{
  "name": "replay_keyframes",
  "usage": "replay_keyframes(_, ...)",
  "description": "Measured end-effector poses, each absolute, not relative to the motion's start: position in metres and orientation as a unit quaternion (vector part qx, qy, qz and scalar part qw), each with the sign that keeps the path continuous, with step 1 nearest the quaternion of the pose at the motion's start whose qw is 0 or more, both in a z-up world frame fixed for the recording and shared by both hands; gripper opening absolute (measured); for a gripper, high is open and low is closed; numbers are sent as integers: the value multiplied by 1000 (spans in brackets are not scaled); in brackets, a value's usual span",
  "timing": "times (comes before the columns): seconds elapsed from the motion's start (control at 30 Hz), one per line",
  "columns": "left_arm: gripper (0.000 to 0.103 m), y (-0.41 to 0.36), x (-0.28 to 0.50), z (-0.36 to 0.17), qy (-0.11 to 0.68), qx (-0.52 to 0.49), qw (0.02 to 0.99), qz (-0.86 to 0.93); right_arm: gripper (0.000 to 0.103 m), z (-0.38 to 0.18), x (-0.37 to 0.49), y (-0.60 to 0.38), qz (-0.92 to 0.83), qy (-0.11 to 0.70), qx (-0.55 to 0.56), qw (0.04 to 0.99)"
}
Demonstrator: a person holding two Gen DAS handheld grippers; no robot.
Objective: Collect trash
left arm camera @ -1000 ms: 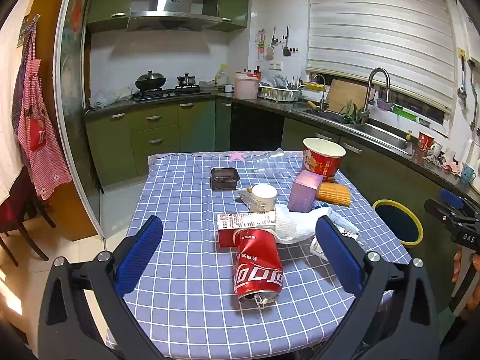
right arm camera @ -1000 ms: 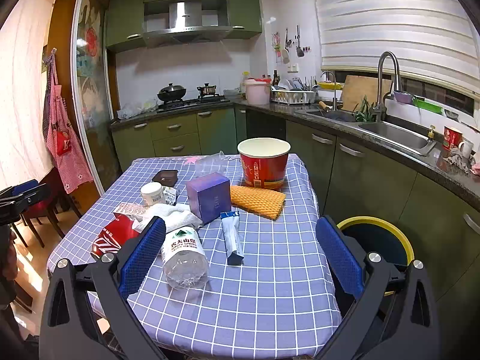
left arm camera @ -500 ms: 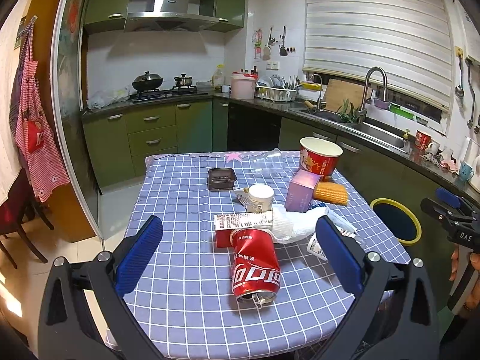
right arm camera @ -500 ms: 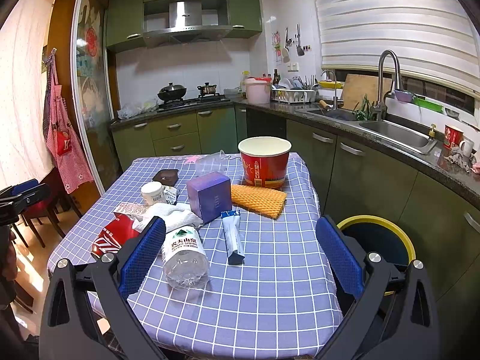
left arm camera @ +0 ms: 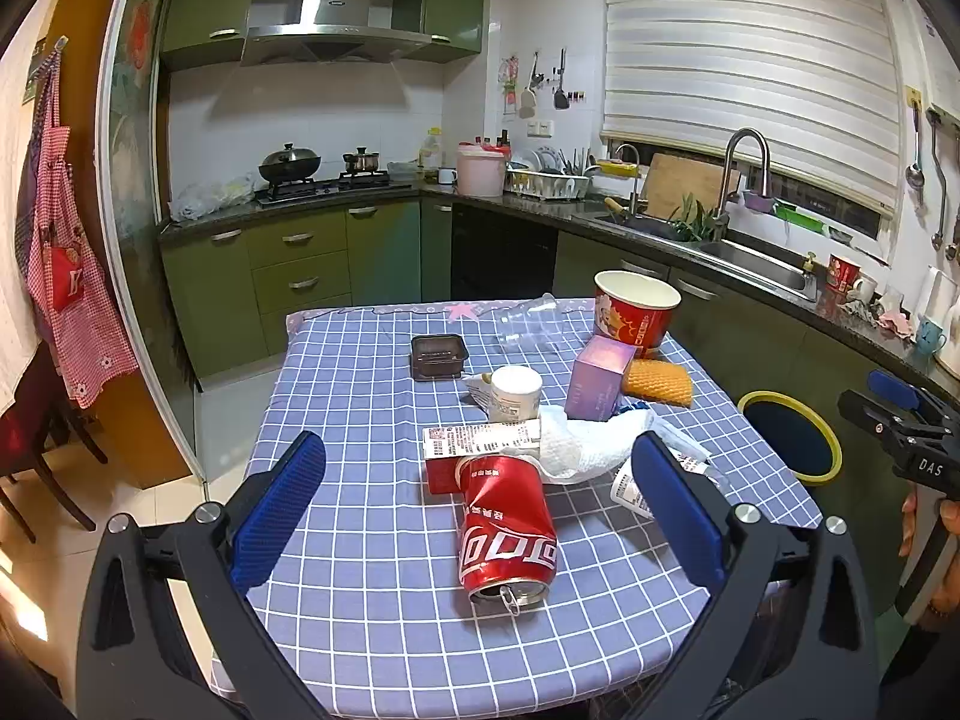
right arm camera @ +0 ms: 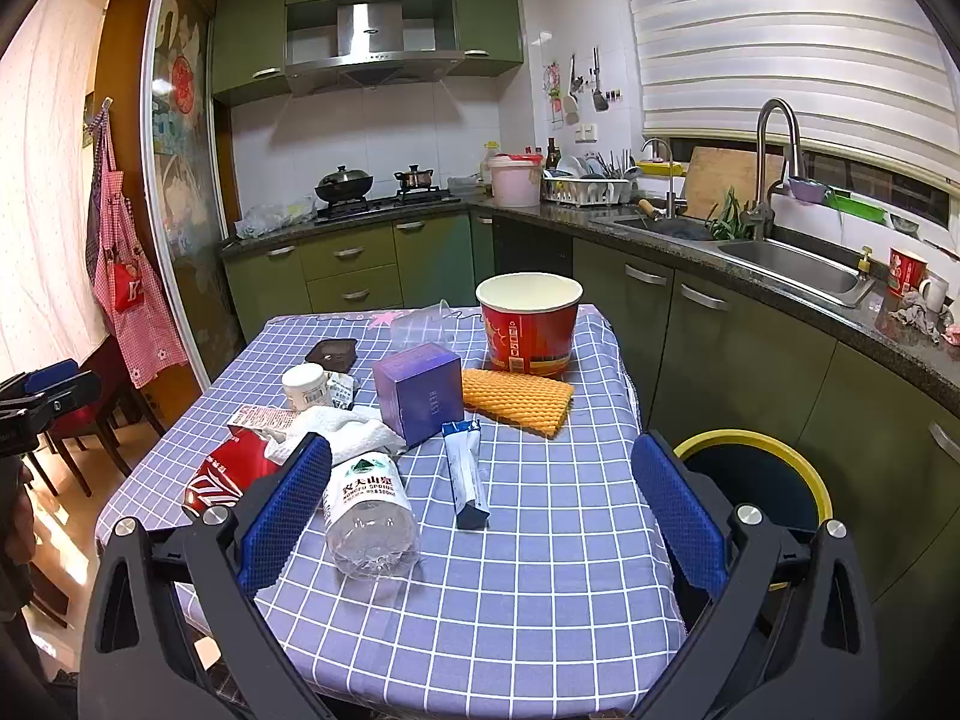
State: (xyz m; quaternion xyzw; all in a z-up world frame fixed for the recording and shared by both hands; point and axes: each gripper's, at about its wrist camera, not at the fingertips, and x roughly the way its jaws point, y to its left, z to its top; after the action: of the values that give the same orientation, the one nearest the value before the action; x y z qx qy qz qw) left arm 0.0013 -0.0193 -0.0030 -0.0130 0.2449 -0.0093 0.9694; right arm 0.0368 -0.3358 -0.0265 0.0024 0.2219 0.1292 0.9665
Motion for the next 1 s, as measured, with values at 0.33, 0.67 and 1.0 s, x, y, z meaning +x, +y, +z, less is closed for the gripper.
replay_keyframes(0.33, 97, -20, 2, -4, 246, -13, 969, -10, 99, -27, 37, -336, 131, 223, 4, 966)
replay_keyframes(0.67, 97, -20, 2, -4, 246, -12, 969, -10, 99, -28, 38, -336, 130, 224, 4, 966)
replay_keyframes(1.0, 97, -21, 2, -4, 246, -12, 969, -10, 99, -28, 38, -335, 130, 225, 4, 966)
